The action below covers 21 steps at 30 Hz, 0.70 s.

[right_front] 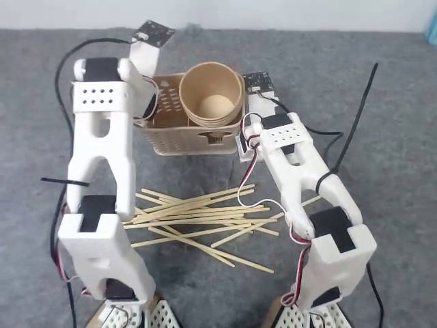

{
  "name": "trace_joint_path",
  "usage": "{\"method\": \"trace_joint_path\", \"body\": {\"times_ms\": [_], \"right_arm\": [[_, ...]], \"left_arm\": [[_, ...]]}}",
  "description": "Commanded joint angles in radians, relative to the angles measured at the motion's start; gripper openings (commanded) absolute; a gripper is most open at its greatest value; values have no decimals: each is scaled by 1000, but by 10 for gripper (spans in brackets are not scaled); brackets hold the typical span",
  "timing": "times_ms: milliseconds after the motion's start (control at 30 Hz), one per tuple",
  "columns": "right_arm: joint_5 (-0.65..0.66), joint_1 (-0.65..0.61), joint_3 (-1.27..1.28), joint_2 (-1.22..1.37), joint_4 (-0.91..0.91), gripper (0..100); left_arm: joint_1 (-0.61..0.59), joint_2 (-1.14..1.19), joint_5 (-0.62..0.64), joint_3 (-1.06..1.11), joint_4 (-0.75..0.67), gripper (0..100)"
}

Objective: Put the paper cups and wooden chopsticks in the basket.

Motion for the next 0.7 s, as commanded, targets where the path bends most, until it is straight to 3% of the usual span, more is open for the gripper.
{"method": "trace_joint_path", "body": {"times_ms": [0, 333, 667], "right_arm": [[-17, 12, -43, -70, 12, 84], [-17, 18, -46, -71, 15, 84], [-17, 45, -41, -140, 50, 84]], "left_arm": [[-48, -12, 52, -1, 43, 10], [-44, 51, 178, -122, 58, 27], [-29, 51, 342, -265, 60, 297]]}}
